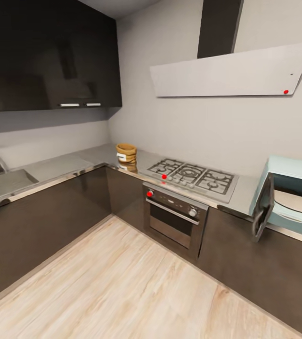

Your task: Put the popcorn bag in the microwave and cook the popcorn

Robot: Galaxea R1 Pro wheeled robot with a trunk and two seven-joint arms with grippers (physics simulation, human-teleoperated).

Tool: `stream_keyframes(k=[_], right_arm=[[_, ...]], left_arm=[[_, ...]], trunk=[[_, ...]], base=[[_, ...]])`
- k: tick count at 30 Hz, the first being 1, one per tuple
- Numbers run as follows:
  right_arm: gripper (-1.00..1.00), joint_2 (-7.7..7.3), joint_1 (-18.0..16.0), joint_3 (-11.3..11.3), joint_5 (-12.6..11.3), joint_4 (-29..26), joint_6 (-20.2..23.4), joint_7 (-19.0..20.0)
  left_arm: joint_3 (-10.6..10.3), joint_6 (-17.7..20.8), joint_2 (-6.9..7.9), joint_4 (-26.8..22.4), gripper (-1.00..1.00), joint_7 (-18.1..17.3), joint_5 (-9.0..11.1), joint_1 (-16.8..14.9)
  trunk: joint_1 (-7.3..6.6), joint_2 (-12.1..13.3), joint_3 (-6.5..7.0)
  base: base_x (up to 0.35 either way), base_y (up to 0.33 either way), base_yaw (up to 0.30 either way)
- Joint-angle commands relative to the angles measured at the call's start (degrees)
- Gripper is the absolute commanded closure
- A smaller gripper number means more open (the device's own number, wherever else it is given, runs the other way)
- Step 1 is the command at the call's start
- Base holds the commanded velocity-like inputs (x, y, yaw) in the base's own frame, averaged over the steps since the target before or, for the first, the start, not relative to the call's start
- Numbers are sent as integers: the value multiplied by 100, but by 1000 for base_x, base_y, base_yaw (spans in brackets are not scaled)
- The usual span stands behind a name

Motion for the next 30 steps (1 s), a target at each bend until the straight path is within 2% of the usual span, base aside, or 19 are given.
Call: stream_keyframes(k=[1, 17, 19, 21, 23, 26, 27, 30], right_arm=[[-100, -3, -12, -30, -47, 28, -47, 29], [-100, -8, -12, -30, -47, 28, -56, 29], [-100, -7, -12, -30, -47, 28, -57, 28], [-100, -8, -12, -30, -47, 28, -60, 29], [-100, -8, -12, -30, -47, 28, -63, 29], [-100, -8, -12, -30, -47, 28, -65, 28], [-100, -8, -12, -30, -47, 28, -69, 24], [-100, -8, -12, -30, -47, 28, -73, 25]], left_arm=[[36, -6, -1, -3, -100, 2, 6, -1], [39, -10, 20, -3, -100, 2, 11, -1], [43, -10, 56, -3, -100, 2, 14, 2], [75, -10, 181, -3, -100, 2, 23, 0], [239, -10, 265, -3, -100, 2, 26, -1], [813, -3, 315, -3, -100, -4, 28, -1], [929, -2, 320, -3, -100, -5, 28, -1], [1018, -2, 324, -3, -100, -6, 28, -1]], trunk=[[3, -6, -7], [3, -6, -7], [3, -6, -7], [3, -6, -7], [3, -6, -7], [3, -6, -7], [3, -6, -7], [3, -6, -7]], base=[[201, 255, -190], [198, 255, -245], [177, 258, -283], [180, 234, -282], [191, 214, -282], [196, 232, -281], [136, 261, -250], [59, 280, -118]])
